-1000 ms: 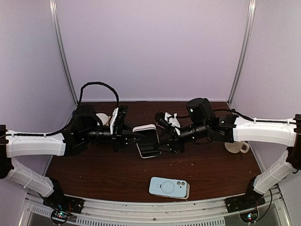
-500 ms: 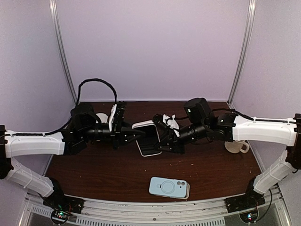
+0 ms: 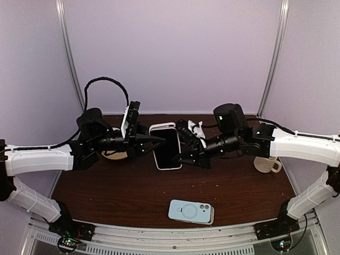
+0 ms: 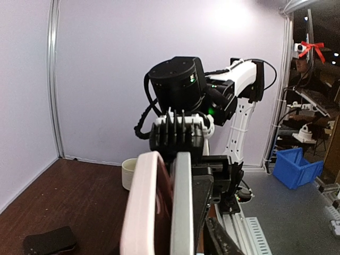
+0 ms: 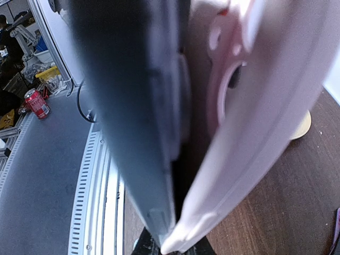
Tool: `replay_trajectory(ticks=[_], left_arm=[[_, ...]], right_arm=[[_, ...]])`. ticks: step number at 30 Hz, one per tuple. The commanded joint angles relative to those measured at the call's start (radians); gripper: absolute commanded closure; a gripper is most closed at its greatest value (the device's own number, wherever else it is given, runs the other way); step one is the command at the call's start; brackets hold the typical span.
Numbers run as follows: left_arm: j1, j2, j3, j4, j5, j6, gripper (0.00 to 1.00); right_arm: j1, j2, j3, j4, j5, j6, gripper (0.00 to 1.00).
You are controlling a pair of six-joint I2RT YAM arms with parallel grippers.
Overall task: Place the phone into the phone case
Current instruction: Press the phone case onto the phone.
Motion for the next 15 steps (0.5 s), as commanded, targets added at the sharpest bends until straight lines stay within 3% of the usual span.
replay_trajectory(ticks=[1, 4, 8, 15], left_arm=[[-0.011, 0.004, 0.031, 0.077, 0.021, -0.021, 0.58], [-0.011, -0.013, 0.022, 0.062, -0.001, -0.012, 0.54], [-0.01, -0.033, 0.01, 0.049, -0.033, -0.004, 0.56], [-0.011, -0.036, 0.015, 0.048, -0.029, 0.001, 0.97]], right_arm=[[-0.001, -0.068, 0.049, 0.145, -0.001, 0.029, 1.0], [-0.002, -0.085, 0.045, 0.153, 0.011, 0.017, 1.0], [-0.001, -0.094, 0.036, 0.153, 0.021, 0.0, 1.0], [-0.002, -0.085, 0.037, 0.141, 0.017, 0.001, 1.0]])
